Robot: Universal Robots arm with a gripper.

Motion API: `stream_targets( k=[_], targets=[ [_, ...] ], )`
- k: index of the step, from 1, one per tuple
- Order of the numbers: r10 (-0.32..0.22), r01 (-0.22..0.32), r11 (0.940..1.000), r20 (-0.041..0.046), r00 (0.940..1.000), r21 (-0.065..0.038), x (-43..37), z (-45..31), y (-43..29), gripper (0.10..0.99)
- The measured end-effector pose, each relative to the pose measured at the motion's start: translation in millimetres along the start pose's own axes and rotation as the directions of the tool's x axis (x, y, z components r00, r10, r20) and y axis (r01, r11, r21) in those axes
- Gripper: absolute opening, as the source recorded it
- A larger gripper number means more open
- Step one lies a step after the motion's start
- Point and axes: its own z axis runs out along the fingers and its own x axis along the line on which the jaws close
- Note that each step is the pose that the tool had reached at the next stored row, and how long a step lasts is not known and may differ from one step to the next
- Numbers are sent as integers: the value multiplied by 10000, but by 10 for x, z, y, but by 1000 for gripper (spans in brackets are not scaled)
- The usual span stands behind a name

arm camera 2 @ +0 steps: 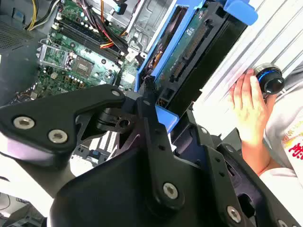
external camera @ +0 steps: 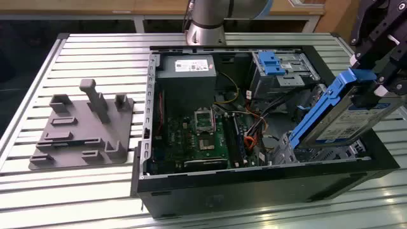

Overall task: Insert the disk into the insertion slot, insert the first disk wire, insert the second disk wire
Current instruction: 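Insert the disk into the insertion slot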

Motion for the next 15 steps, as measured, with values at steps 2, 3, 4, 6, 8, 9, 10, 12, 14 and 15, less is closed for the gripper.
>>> stream_targets(
  k=[2,3,4,6,8,9,10,12,14,15],
  targets=[
    [0,0,10000,0,10000,0,0,0,0,365],
    [0,0,10000,0,10000,0,0,0,0,365],
    [0,0,10000,0,10000,0,0,0,0,365],
    [0,0,10000,0,10000,0,0,0,0,365],
    [0,0,10000,-1,10000,0,0,0,0,365],
    [0,0,10000,0,10000,0,0,0,0,365],
    [0,0,10000,0,10000,0,0,0,0,365],
    [0,0,10000,-1,10000,0,0,0,0,365],
    [0,0,10000,1,10000,0,0,0,0,365],
    [-1,1,10000,28,10000,0,0,-1,0,365]
  ],
)
